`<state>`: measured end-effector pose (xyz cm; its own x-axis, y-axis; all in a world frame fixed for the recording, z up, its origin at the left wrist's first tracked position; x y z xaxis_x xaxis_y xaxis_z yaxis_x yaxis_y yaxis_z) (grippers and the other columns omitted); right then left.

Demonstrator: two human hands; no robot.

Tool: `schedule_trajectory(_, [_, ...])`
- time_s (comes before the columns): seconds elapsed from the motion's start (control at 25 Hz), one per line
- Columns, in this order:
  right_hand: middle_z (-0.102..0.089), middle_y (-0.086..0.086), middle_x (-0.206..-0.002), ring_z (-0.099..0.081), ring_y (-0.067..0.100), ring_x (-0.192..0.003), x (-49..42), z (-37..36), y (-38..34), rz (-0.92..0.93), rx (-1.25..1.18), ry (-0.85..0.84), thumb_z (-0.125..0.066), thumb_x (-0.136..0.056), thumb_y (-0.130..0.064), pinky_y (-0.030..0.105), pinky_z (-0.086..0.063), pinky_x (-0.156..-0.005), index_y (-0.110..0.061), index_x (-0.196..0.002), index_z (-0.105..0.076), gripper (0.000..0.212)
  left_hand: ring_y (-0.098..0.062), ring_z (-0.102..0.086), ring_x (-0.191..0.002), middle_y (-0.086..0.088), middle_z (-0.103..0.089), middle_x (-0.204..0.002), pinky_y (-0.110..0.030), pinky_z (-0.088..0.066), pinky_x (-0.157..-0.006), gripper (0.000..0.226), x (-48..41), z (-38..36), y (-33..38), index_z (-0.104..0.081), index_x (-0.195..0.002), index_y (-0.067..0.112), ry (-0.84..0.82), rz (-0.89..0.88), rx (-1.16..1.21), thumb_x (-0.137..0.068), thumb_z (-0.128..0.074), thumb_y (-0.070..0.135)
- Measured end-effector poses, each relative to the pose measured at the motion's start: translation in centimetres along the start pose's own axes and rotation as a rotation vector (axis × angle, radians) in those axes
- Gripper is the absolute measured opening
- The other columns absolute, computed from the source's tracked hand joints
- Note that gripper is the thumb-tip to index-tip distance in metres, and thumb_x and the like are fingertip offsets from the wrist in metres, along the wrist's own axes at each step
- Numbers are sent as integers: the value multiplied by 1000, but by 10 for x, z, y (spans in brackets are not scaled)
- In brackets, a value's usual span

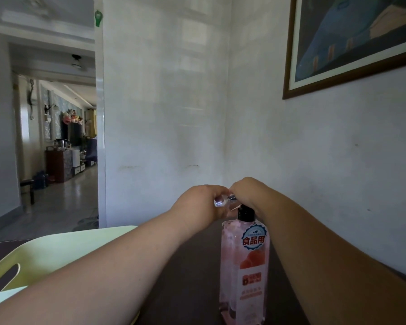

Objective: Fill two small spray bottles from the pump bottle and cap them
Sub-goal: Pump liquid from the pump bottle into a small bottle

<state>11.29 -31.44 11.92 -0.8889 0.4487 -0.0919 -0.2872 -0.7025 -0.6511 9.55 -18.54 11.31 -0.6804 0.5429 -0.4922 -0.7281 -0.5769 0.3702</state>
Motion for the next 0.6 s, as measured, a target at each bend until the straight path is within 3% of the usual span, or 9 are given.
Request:
schedule_trajectory(0.08, [-47,1,-71,-54,20,-77,4,1,0,12,-11,-9,-57,-91,-17,24,-41,-78,-4,-117,-61,29,-22,-61,-101,1,-65,-117,-29,-48,-91,45,1,1,2,-57,-124,28,-8,7,-14,-80,-68,36])
schedule_trajectory(0.16, [-59,9,-84,-65,27,-85,6,1,-6,42,-81,-101,-53,-92,-12,29,-52,-81,-3,-109,-60,21,-22,-60,-106,0,-62,-122,-30,-46,-95,49,1,4,3,-54,-128,25,-17,11,-24,-82,-66,35])
schedule_trajectory(0.24, [-63,10,-78,-65,25,-70,15,14,-10,9,-219,-68,-45,-95,-14,22,-54,-55,-5,-91,-56,14,-22,-58,-109,0,-62,-124,-29,-45,-95,50,-1,9,6,-51,-131,25,-2,9,-28,-83,-64,35])
schedule_trajectory(0.32, [-59,6,-67,-54,17,-52,20,19,-14,5,-219,-73,-38,-99,-21,12,-38,-35,-8,-85,-52,24,-21,-58,-109,-1,-62,-124,-24,-41,-92,51,-3,12,9,-49,-132,25,4,6,-36,-84,-64,35])
schedule_trajectory(0.44, [-55,5,-61,-48,15,-48,26,18,-17,24,-231,-66,-35,-101,-23,20,-35,-40,-7,-90,-53,26,-21,-60,-106,-3,-63,-122,-21,-39,-86,48,-1,12,10,-54,-128,22,15,15,10,-83,-64,37])
schedule_trajectory(0.6, [-57,7,-60,-54,17,-49,22,15,-12,4,-236,-28,-41,-97,-15,23,-41,-47,-6,-76,-55,27,-21,-60,-104,-3,-66,-117,-21,-40,-81,43,-1,8,4,-58,-123,25,37,14,27,-82,-65,38])
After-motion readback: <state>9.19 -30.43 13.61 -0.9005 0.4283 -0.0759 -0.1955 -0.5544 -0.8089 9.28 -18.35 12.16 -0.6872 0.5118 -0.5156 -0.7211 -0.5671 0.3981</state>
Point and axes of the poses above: each hand's wrist, its own x-axis away from the middle knuckle, its own z-axis out of the back of the hand, y = z × x, the point moved 4 cm from there along -x, towards the middle knuckle
